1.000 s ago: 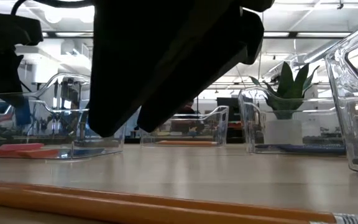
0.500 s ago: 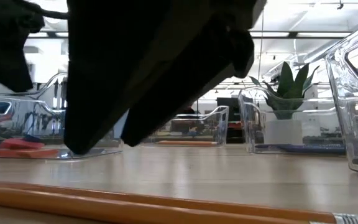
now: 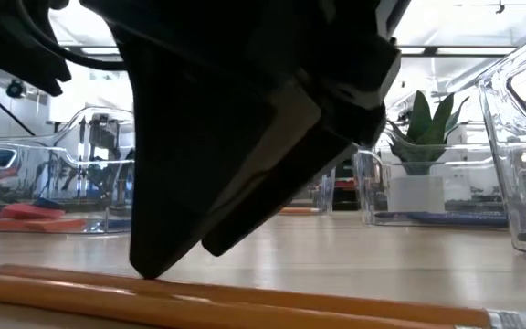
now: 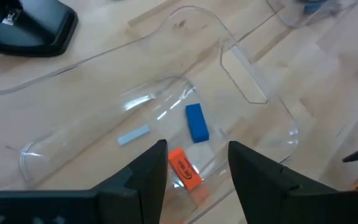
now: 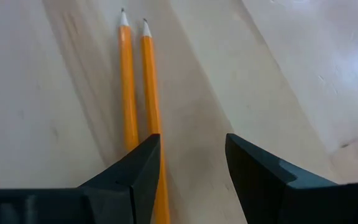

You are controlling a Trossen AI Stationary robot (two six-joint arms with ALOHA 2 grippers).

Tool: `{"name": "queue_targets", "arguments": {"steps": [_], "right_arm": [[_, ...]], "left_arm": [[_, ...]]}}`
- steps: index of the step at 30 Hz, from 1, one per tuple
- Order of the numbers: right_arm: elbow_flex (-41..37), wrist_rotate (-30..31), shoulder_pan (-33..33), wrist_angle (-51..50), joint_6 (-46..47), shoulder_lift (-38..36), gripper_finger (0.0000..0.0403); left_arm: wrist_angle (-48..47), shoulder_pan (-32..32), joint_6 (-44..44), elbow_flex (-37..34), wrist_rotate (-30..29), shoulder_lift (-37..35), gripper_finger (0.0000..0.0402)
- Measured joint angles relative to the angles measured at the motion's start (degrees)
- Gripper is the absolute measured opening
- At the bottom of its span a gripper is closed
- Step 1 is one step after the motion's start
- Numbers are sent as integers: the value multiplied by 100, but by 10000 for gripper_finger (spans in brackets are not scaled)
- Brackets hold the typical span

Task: Sort crayons/erasers/pens/pencils in bins
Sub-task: Put the yellow pencil into the top transparent bin

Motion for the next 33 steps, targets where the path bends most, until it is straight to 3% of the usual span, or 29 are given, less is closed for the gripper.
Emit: {"name": "queue_targets", "arguments": {"steps": [7, 16, 33], "right_arm": [[-166, -4, 0, 158, 59, -17, 176], [233, 116, -33, -26, -613, -25, 176], [-132, 127, -28, 58, -303, -15, 176]], "left_arm": [[-4, 0, 26, 33, -42, 1, 154], [-4, 0, 23, 28, -58, 6, 154], [-3, 0, 6, 22, -60, 8, 154]]}}
